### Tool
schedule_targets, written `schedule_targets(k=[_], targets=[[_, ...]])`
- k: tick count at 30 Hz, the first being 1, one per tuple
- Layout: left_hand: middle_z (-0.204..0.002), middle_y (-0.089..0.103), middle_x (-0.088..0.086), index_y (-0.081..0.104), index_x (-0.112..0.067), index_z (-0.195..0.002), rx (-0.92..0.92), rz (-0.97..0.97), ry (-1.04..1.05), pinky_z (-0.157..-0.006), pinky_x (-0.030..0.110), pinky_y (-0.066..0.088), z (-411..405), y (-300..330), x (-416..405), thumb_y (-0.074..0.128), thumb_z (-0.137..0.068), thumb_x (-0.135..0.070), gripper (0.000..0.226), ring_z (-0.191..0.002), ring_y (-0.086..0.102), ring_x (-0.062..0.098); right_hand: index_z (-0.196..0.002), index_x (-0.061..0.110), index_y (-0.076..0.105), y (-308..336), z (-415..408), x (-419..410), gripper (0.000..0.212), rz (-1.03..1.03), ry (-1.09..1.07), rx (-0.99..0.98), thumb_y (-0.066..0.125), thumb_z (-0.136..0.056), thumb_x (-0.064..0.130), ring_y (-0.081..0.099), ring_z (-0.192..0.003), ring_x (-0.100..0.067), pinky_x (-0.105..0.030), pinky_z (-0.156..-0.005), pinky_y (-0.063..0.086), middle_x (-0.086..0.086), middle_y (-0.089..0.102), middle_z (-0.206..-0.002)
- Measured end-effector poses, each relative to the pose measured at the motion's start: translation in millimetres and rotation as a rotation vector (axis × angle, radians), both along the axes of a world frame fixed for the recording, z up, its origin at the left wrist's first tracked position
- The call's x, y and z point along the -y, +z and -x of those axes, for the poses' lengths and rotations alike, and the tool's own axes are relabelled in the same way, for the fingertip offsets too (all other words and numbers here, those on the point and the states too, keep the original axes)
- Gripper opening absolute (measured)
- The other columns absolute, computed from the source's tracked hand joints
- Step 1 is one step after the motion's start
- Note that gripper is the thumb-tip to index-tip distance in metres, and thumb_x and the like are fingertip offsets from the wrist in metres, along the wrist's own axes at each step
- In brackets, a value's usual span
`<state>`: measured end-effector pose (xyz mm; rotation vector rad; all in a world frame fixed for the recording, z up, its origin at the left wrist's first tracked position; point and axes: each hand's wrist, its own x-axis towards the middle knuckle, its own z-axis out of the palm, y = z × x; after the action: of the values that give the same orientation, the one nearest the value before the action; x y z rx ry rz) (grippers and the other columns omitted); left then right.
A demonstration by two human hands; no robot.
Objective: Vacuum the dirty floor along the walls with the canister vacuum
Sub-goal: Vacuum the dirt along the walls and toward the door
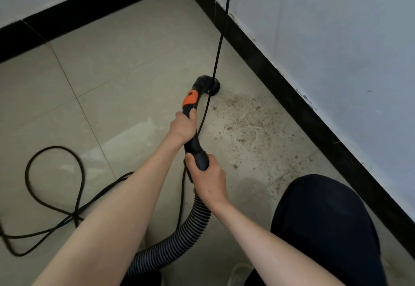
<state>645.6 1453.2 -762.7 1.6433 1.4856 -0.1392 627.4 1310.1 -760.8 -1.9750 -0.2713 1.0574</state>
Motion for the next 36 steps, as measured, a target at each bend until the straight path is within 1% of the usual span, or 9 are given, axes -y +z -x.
schedule_targets(k=[4, 9, 12, 20, 24, 29, 32, 34, 36], targets=[[-0.127, 0.052, 0.022, 0.039, 0.001, -0.131, 0.006, 0.034, -0.087, -0.078, 0.031, 0.037, -16.3, 3.5, 12.9, 0.028, -0.101, -0.043, 0.054, -0.113, 0.053, 0.036, -0.092, 0.021, 0.057, 6.2, -3.1, 9.2, 0.035, 0.013, -0.076, 0.011, 0.06, -0.086, 0.056, 0.067, -0.073, -0.026, -0.044, -0.069, 0.058, 0.0, 0.062, -0.077], [-0.128, 0.052, 0.023, 0.04, 0.002, -0.13, 0.015, 0.06, -0.103, -0.081, 0.031, 0.038, -19.7, 4.5, 18.2, 0.029, -0.101, -0.042, 0.054, -0.114, 0.052, 0.037, -0.096, 0.019, 0.058, 10.4, -5.2, 12.8, 0.033, 0.009, -0.093, -0.004, 0.06, -0.088, 0.051, 0.065, -0.077, -0.022, -0.037, -0.071, 0.055, -0.001, 0.063, -0.081], [-0.127, 0.052, 0.023, 0.04, 0.002, -0.13, 0.01, 0.046, -0.085, -0.079, 0.031, 0.037, -14.3, 5.9, 14.0, 0.029, -0.101, -0.042, 0.054, -0.113, 0.052, 0.036, -0.097, 0.017, 0.059, 13.0, -4.3, 9.0, 0.034, -0.008, -0.083, -0.025, 0.061, -0.088, 0.05, 0.062, -0.074, -0.018, -0.03, -0.064, 0.051, 0.0, 0.064, -0.081], [-0.128, 0.052, 0.024, 0.04, 0.003, -0.131, -0.006, 0.01, 0.216, -0.095, 0.042, 0.046, 41.0, 8.0, -20.7, 0.03, -0.1, -0.044, 0.057, -0.114, 0.053, 0.038, -0.094, 0.02, 0.058, 24.5, 1.6, -17.6, 0.032, -0.053, 0.22, -0.116, 0.061, -0.088, 0.051, 0.058, -0.067, -0.009, -0.022, -0.057, 0.047, 0.003, 0.061, -0.081], [-0.126, 0.054, 0.023, 0.039, 0.001, -0.132, -0.021, 0.035, 0.288, -0.094, 0.043, 0.048, 66.2, 9.2, -21.0, 0.03, -0.099, -0.047, 0.059, -0.111, 0.055, 0.038, -0.098, 0.015, 0.06, 29.8, 11.5, -17.3, 0.041, -0.026, 0.302, -0.115, 0.06, -0.087, 0.055, 0.062, -0.076, -0.015, -0.026, -0.06, 0.048, 0.0, 0.064, -0.086], [-0.128, 0.052, 0.024, 0.039, 0.003, -0.132, -0.026, 0.037, 0.213, -0.094, 0.04, 0.045, 48.8, 16.7, 3.1, 0.03, -0.1, -0.044, 0.057, -0.114, 0.053, 0.038, -0.088, 0.026, 0.054, 35.0, 8.6, 6.7, 0.029, -0.022, 0.222, -0.117, 0.06, -0.088, 0.054, 0.059, -0.069, -0.012, -0.022, -0.055, 0.044, 0.004, 0.061, -0.081], [-0.13, 0.05, 0.025, 0.039, 0.004, -0.132, -0.039, 0.033, 0.113, -0.093, 0.036, 0.041, 24.4, 22.2, 21.0, 0.03, -0.101, -0.043, 0.057, -0.117, 0.05, 0.038, -0.086, 0.027, 0.053, 34.5, 5.3, 20.0, 0.027, -0.019, 0.12, -0.121, 0.059, -0.088, 0.054, 0.064, -0.073, -0.018, -0.03, -0.063, 0.052, 0.001, 0.063, -0.082], [-0.13, 0.05, 0.024, 0.039, 0.003, -0.132, -0.047, 0.041, 0.054, -0.087, 0.033, 0.04, 11.9, 23.9, 30.1, 0.03, -0.101, -0.043, 0.056, -0.117, 0.05, 0.037, -0.09, 0.024, 0.056, 34.9, 2.9, 27.0, 0.031, -0.009, 0.06, -0.124, 0.059, -0.088, 0.054, 0.065, -0.077, -0.022, -0.034, -0.068, 0.053, -0.002, 0.064, -0.084], [-0.128, 0.051, 0.022, 0.039, 0.002, -0.131, -0.048, 0.051, 0.025, -0.08, 0.031, 0.038, 5.4, 24.3, 33.1, 0.029, -0.101, -0.043, 0.055, -0.114, 0.052, 0.035, -0.092, 0.022, 0.057, 35.9, -0.6, 29.7, 0.031, -0.016, 0.038, -0.131, 0.059, -0.089, 0.052, 0.063, -0.075, -0.017, -0.029, -0.064, 0.05, -0.001, 0.064, -0.084]])
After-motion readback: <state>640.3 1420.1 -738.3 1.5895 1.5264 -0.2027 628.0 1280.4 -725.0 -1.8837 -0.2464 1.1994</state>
